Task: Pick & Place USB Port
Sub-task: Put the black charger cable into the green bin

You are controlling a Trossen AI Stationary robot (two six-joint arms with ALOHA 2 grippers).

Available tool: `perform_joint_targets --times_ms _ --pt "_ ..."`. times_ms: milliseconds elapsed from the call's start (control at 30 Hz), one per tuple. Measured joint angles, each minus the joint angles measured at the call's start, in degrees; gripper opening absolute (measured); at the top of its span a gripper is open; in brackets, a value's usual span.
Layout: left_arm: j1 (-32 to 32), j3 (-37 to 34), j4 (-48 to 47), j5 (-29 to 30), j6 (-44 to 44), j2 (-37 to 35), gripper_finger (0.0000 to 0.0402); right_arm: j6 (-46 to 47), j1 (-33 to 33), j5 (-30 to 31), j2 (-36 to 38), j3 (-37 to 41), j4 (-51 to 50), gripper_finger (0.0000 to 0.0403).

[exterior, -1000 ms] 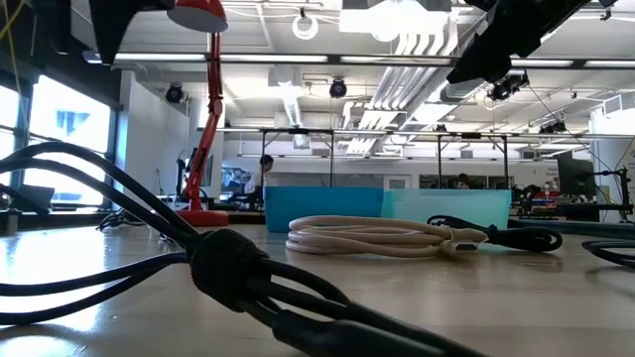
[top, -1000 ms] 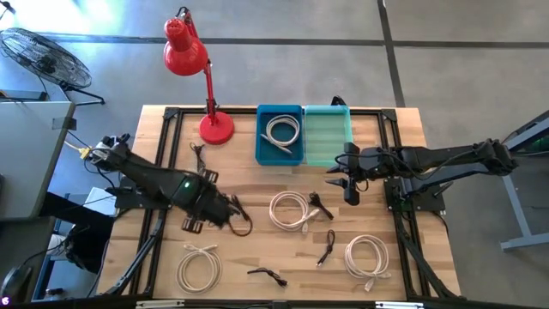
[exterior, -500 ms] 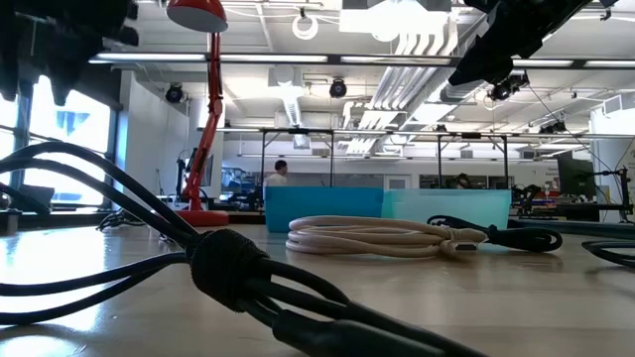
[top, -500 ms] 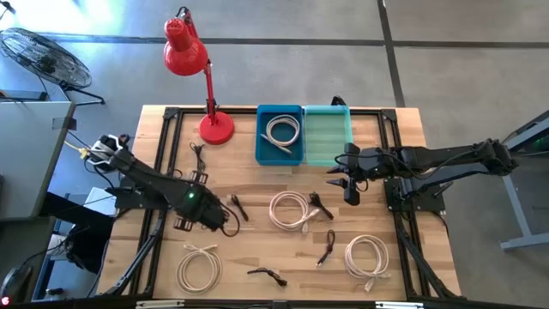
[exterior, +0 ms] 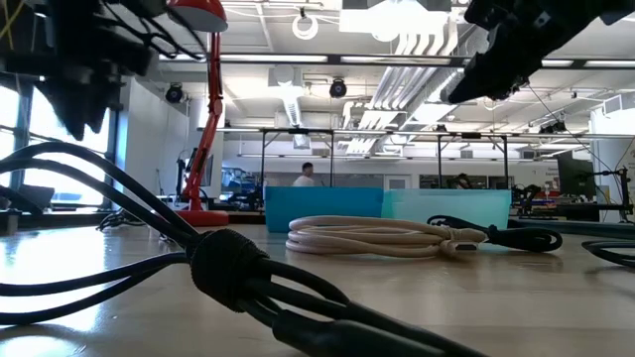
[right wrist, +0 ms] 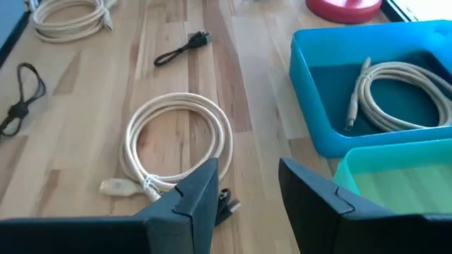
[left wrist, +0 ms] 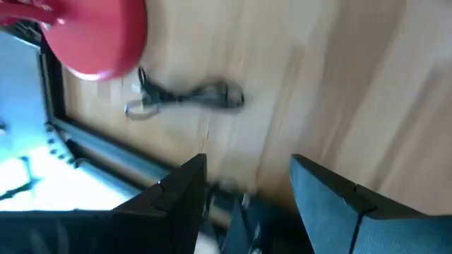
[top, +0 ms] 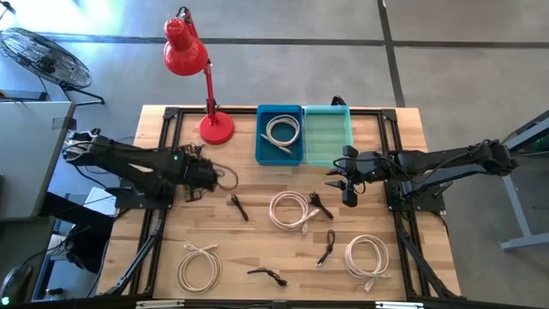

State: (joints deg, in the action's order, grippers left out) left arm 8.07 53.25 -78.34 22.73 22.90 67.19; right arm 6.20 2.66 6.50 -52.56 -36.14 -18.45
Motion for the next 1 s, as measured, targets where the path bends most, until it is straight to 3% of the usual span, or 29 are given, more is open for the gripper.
perform_joint_targets --times_ms 133,333,567,1000 --pt "-4.5 -1.1 7.2 -1.3 -0.7 -1.1 0.0198 -1.4 0.0 0.0 0.0 0.5 2.6 0.0142" --pt "-8.9 -2.6 9.9 -3.8 -1.1 -0.8 0.0198 -3.7 0.0 0.0 0.0 0.5 3.7 0.0142" --pt "-13.7 -8.0 15.0 -4.2 4.9 -0.8 0.0198 -3.8 0.0 0.0 0.0 0.5 3.6 0.0142" --pt "-26.9 -10.2 24.0 -5.8 2.4 -0.8 0.0198 -5.2 0.0 0.0 0.0 0.5 3.0 0.0142"
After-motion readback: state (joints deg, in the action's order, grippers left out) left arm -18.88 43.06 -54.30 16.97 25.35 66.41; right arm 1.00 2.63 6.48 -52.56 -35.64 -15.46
